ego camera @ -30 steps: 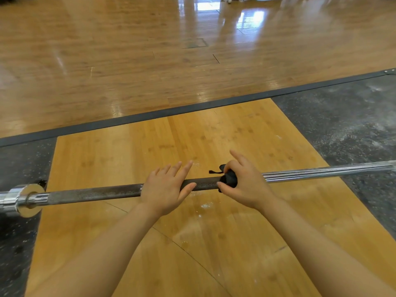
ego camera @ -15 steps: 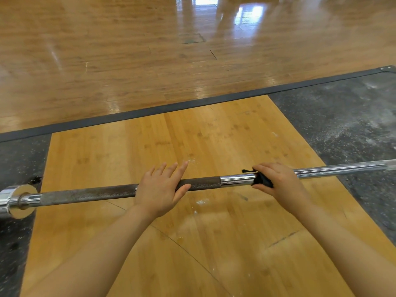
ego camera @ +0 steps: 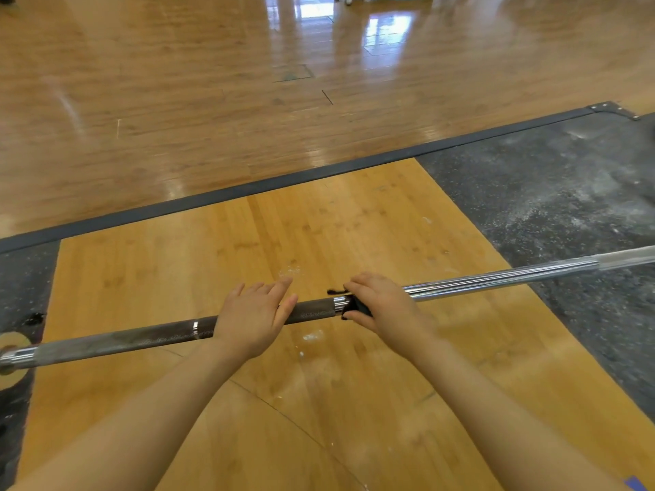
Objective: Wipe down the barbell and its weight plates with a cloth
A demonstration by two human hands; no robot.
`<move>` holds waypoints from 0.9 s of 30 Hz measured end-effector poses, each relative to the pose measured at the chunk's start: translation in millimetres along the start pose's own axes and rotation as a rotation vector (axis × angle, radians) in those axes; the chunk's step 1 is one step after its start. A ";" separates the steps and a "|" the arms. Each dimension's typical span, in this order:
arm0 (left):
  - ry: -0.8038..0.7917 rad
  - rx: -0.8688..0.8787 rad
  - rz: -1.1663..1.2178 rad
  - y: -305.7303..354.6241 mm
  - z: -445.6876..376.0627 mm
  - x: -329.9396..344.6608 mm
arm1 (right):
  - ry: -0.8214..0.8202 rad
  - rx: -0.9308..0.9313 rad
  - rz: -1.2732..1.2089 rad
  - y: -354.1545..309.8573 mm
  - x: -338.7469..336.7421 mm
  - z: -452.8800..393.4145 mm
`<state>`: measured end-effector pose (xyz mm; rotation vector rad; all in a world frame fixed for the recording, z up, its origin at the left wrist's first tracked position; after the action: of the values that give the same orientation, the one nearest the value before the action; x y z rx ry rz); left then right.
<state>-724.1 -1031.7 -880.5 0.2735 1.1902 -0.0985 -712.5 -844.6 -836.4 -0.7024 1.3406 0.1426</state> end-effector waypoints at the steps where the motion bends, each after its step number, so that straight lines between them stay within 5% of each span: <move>1: 0.005 -0.002 -0.006 1.3 -0.2 1.2 | -0.003 0.003 0.008 -0.9 3.7 -1.0; 12: 0.090 -0.074 -0.089 0.4 6.4 3.1 | -0.040 0.237 -0.054 86.9 -15.2 47.2; 19: 0.106 -0.111 -0.089 6.9 19.6 3.6 | 0.099 0.222 -0.160 59.3 -21.9 72.4; 27: 0.019 -0.137 -0.057 17.7 42.7 17.5 | 0.078 0.147 -0.175 25.8 -1.2 87.1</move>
<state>-675.3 -1024.7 -879.2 0.1200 1.2177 -0.0637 -652.1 -776.9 -840.0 -0.7030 1.3427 -0.1233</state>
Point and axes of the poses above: each hand's wrist, its own z-axis away from the middle knuckle, its own x-axis out of the palm, y = z × x, the point moved 9 cm from there along -z, towards the middle knuckle, and after that the axes turned 15 degrees about -y, right-handed, at the moved point
